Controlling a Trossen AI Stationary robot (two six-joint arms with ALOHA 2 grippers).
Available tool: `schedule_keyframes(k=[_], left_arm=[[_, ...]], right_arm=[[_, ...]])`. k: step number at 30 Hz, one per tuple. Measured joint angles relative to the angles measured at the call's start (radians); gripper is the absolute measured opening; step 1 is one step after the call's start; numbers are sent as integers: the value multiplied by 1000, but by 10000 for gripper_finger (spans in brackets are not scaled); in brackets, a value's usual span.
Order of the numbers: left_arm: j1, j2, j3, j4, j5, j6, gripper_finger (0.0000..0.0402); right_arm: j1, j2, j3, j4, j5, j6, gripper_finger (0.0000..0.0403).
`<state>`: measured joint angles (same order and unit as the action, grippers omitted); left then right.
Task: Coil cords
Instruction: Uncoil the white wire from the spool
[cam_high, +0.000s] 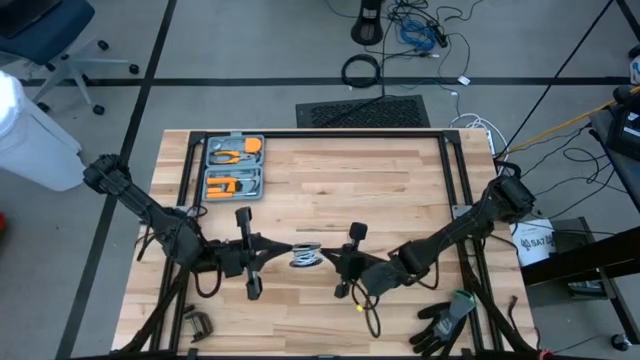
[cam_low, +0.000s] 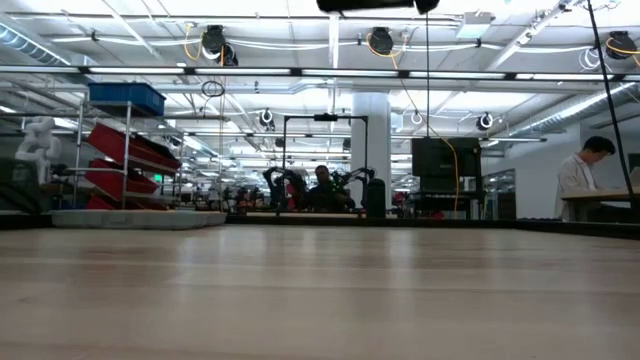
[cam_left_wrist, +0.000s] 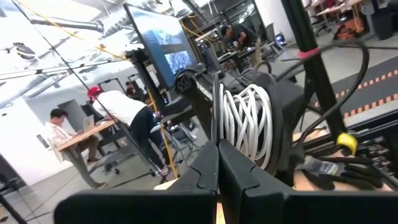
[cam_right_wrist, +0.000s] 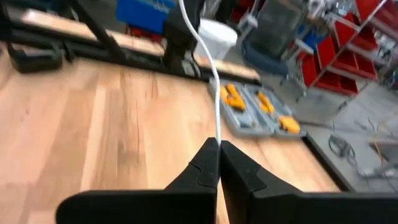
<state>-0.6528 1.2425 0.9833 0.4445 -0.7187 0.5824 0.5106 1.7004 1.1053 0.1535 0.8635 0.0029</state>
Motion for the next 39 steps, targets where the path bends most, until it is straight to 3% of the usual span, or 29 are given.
schedule_keyframes(k=[8, 15, 19, 25, 29, 32, 37, 39], left_arm=[[-25, -34, 0, -75, 18, -125, 1], [6, -35, 0, -253, 17, -278, 1], [13, -34, 0, -306, 19, -315, 1], [12, -34, 0, -299, 41, -323, 1], [12, -34, 0, -301, 47, -342, 1], [12, -34, 0, -298, 64, -341, 1], [12, -34, 0, -298, 66, -341, 1], [12, -34, 0, -299, 67, -341, 1]], right_arm=[[2, 0, 0, -322, -56, 313, 1], [55, 0, 0, -249, -175, 372, 63], [82, 23, -26, -60, -130, 276, 117], [75, 155, -132, 580, -55, 66, 171], [64, 241, -141, 838, 4, -66, 181], [65, 259, -130, 888, 3, -108, 182], [87, 229, -130, 722, 10, -24, 182], [105, 212, -130, 736, 31, -38, 182]])
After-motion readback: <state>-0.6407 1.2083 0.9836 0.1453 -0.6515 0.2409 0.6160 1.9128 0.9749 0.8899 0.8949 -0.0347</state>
